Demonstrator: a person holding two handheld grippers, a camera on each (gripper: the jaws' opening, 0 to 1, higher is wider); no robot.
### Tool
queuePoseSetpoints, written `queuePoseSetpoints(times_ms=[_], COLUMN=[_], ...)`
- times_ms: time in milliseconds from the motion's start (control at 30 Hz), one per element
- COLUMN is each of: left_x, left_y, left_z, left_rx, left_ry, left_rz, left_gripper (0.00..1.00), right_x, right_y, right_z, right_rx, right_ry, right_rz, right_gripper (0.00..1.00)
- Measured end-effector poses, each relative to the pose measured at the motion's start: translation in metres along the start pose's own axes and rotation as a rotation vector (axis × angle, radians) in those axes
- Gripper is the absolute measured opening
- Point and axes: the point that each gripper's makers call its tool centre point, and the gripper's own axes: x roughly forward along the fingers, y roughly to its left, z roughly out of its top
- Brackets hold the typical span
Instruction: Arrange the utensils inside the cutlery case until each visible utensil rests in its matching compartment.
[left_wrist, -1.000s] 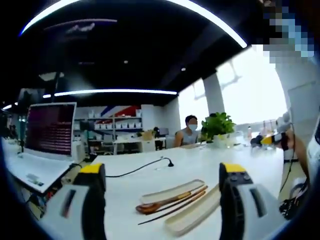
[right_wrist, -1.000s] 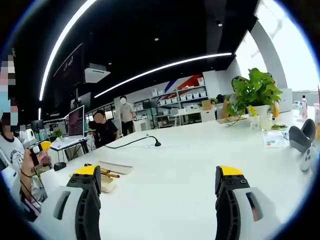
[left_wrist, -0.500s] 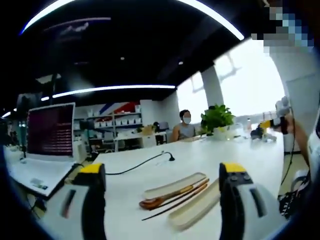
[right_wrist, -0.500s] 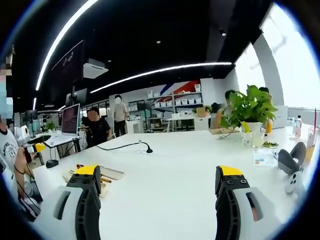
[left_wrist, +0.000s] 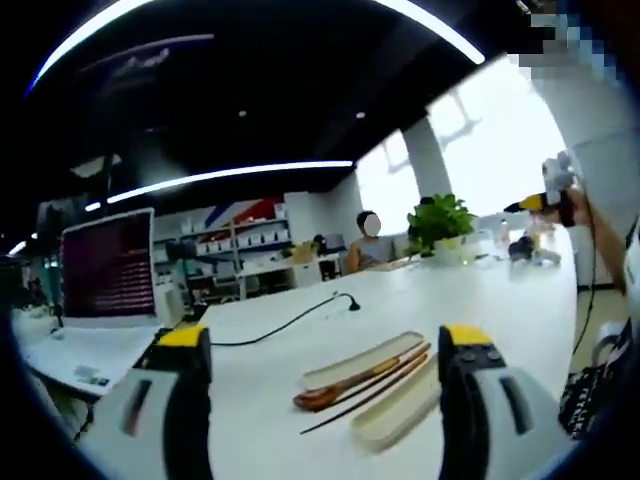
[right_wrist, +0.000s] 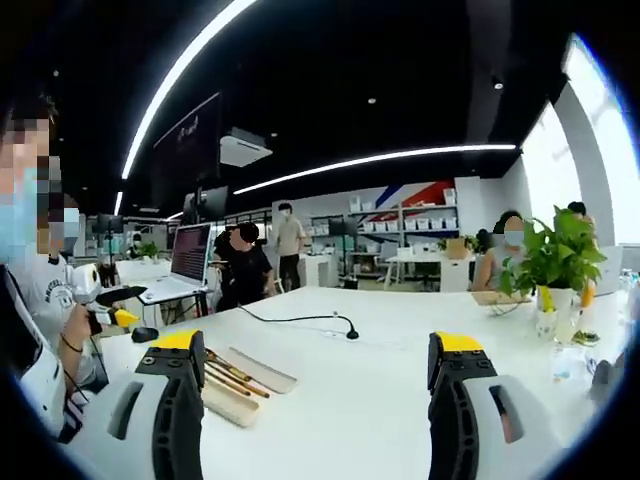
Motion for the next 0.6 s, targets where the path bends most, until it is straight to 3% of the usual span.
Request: queuePoseSetpoints(times_ms=[167, 300, 600], left_x=[0.002, 0.003, 0.005], left_y=[-0.002, -0.002, 0.003], left_z=[-0.005, -0.005, -0.009], left_rx=[0.011, -0.001, -0.047], left_ry=[0.017, 0.01, 0.008], left_rz=[-0.014, -0.022, -0.032], left_gripper=[1.0, 1.0, 1.0], right_x=[0.022, 0.035, 0.06], right_y=[0.015, 0.029, 0.024], right_z=[0.006, 0.014, 0.021], right_rx=[-0.073, -0.072, -0.114], right_ry=[0.042, 0.033, 0.063], right_rz=[0.055, 0.131, 0.156], right_gripper=[0.98, 0.99, 0.99])
